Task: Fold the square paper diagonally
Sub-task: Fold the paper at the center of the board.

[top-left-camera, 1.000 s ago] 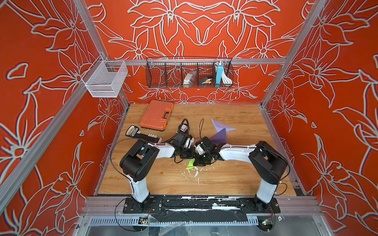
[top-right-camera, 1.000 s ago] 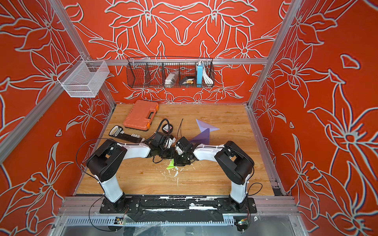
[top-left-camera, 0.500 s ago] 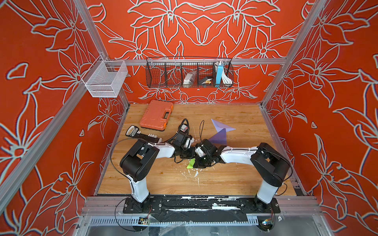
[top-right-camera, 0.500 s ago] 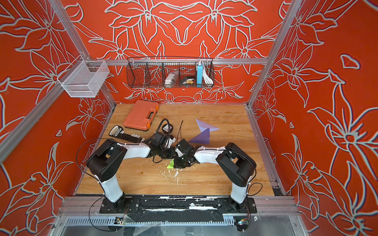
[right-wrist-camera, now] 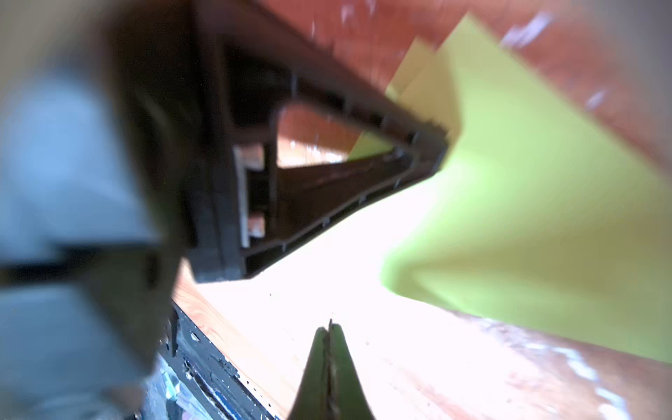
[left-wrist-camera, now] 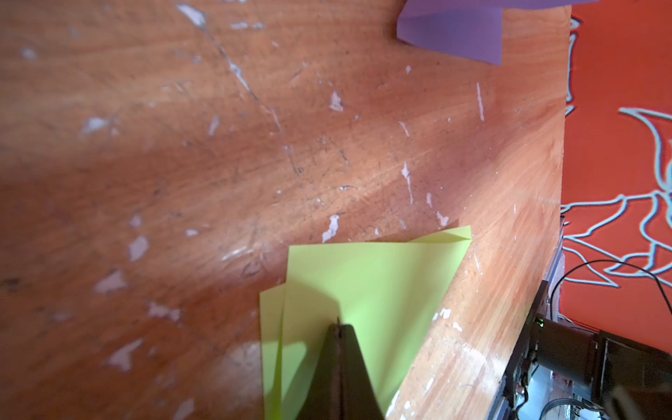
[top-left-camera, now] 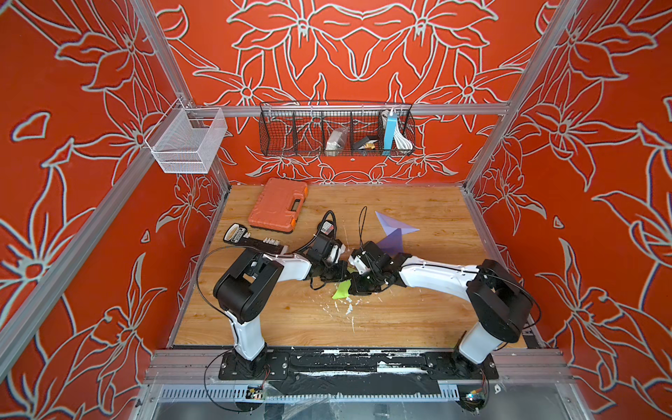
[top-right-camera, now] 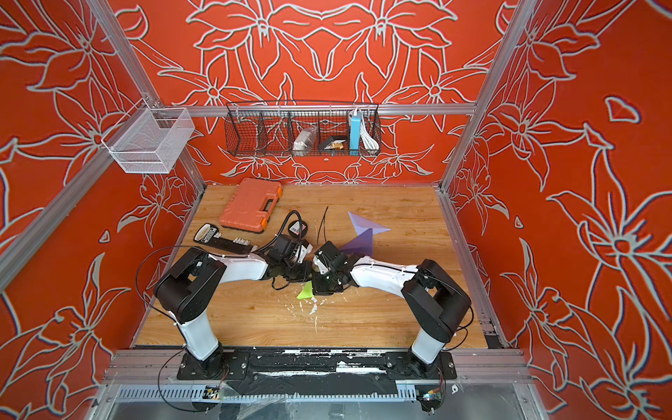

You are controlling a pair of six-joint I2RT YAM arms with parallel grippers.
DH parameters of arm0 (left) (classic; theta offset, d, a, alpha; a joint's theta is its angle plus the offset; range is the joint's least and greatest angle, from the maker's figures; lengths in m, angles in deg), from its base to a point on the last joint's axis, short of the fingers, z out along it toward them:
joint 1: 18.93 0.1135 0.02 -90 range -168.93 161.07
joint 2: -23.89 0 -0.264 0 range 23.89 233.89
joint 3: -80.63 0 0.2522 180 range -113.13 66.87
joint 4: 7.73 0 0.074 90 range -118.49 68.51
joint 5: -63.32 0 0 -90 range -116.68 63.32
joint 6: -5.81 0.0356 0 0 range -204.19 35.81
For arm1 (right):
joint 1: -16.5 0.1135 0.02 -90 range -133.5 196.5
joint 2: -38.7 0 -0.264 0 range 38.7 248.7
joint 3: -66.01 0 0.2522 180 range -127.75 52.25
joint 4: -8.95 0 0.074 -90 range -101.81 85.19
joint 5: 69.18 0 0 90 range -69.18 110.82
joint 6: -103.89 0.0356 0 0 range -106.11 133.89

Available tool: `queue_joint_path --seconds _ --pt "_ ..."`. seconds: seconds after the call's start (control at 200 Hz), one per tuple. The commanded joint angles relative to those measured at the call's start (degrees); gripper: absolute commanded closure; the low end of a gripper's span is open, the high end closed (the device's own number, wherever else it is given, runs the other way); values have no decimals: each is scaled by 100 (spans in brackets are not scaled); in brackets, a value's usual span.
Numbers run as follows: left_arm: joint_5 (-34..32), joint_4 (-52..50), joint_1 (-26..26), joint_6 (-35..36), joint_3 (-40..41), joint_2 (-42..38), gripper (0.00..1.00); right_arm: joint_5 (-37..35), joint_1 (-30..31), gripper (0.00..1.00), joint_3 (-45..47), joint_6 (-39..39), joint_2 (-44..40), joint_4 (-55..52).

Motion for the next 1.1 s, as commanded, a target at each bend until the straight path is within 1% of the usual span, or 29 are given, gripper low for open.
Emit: queue_joint_path --seconds 0.0,0.415,0.606,0.841,0.986,1.096 --pt "-495 -609 0 134 107 219 100 -93 -135 100 -53 -263 43 -334" --pt "-327 -444 -21 187 228 -38 100 -304 -417 100 -99 -590 526 -478" --pt "-236 -363 -64 141 416 -614 100 -408 -438 100 -22 -609 613 -547" --pt "-165 -744 -205 87 397 -1144 100 -316 -450 100 -46 -619 686 -549" --pt "-91 -784 -387 31 371 -1168 100 -273 -462 100 -72 -646 697 -575" --pt "-69 -734 -430 -60 435 -1106 100 -245 -463 100 -55 -652 680 -558"
